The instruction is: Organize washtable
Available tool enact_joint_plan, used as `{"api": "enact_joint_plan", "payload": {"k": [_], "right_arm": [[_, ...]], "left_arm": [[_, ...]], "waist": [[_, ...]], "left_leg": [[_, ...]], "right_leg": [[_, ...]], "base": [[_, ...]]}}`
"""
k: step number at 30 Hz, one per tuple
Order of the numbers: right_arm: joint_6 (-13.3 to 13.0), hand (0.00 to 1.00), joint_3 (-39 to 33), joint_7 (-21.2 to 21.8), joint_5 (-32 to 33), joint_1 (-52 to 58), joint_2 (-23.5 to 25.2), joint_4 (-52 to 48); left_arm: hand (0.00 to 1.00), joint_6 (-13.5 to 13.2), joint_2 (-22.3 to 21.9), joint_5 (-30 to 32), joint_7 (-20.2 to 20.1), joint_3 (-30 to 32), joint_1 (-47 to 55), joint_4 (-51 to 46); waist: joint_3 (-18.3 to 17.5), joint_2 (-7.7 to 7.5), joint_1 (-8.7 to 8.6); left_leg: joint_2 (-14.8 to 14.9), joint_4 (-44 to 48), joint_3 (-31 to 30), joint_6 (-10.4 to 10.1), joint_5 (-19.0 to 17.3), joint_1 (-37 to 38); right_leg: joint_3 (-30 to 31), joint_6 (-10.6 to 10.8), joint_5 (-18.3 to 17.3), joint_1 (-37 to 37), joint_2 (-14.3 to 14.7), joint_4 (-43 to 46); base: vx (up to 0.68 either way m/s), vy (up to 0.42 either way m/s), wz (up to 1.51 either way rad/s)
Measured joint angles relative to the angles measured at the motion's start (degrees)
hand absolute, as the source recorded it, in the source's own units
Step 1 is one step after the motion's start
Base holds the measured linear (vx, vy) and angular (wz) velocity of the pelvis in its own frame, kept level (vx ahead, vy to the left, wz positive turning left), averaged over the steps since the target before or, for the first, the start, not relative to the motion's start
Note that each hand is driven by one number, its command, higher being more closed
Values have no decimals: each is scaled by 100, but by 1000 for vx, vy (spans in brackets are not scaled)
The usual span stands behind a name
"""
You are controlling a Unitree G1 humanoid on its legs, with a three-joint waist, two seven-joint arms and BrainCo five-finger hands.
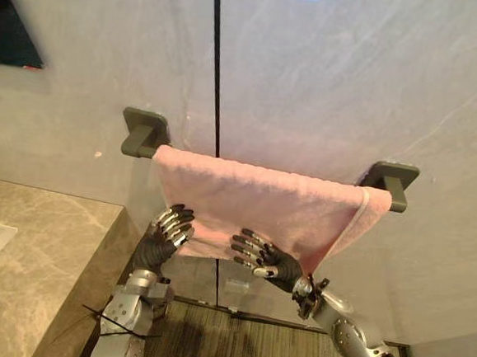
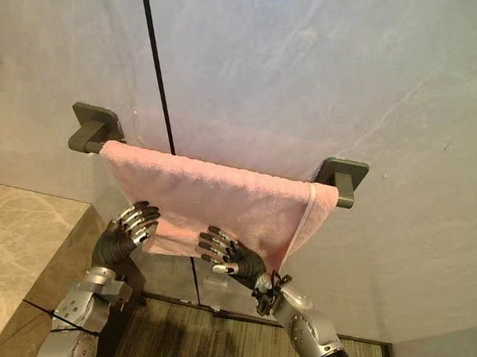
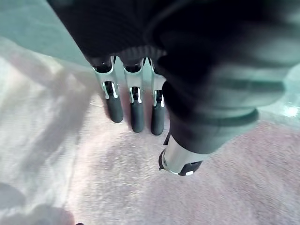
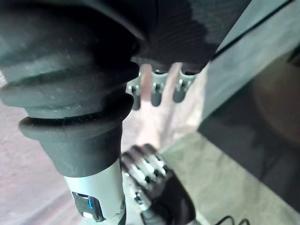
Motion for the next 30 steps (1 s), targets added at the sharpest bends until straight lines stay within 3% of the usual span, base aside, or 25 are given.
{"api": "enact_joint_plan", "payload": {"k": [6, 9, 11, 16, 19, 22, 27, 30], "right_arm": [[13, 0, -125, -15, -310, 539, 155, 519], [7, 0, -268, -20, -618, 663, 297, 1125], [-2, 0, -291, -33, -953, 657, 410, 1810], [-117, 0, -699, -250, -1546, 644, 701, 3275], [-313, 0, -1160, -678, -1941, 572, 848, 4366], [-522, 0, -1741, -1055, -2282, 493, 893, 5206], [-715, 0, -2729, -1660, -2777, 416, 1008, 5932], [-749, 0, -3155, -1922, -2856, 485, 1103, 5936]], "left_arm": [[0, 118, -71, 220, -78, -203, 111, 640], [0, 133, -67, 459, -136, -285, 93, 1437], [0, 192, -53, 712, -152, -280, 38, 2342], [0, 251, -57, 1417, 30, -129, -290, 4284], [0, 242, -59, 1833, 573, 254, -627, 5697], [0, 195, -69, 1938, 890, 621, -890, 6381], [0, 164, -58, 1935, 1040, 1034, -1004, 6839], [0, 165, -67, 1773, 1084, 1065, -1028, 6932]], "waist": [[-28, 11, -13], [-33, 10, -42], [-35, 17, -140], [-7, 57, -139], [31, 105, -144], [55, 157, -147], [115, 214, -295], [121, 225, -294]], "left_leg": [[-1, 2, -55, -3, 13, -10], [-6, 2, -66, -4, 14, -11], [-6, 3, -119, -10, 19, -30], [-3, 3, -166, -10, 18, -21], [9, 2, -183, -14, 15, 49], [9, 1, -191, -14, 15, 74], [10, -40, -171, -19, 8, 216], [12, -41, -167, -47, -11, 239]], "right_leg": [[-24, -2, 14, 19, -3, -56], [-77, 2, 75, 81, 4, -204], [-137, 2, 75, 105, 5, -235], [-173, -5, 109, 202, 21, -357], [-185, -8, 111, 298, 39, -388], [-202, -10, 111, 326, 38, -382], [-214, -39, 86, 462, 35, -385], [-212, -43, 77, 488, 33, -385]], "base": [[0, 0, 3], [-5, -6, 2], [-11, -21, 10], [0, -16, 5], [-11, -23, 4], [-22, -9, 0], [-51, -16, -1], [-43, -14, -1]]}}
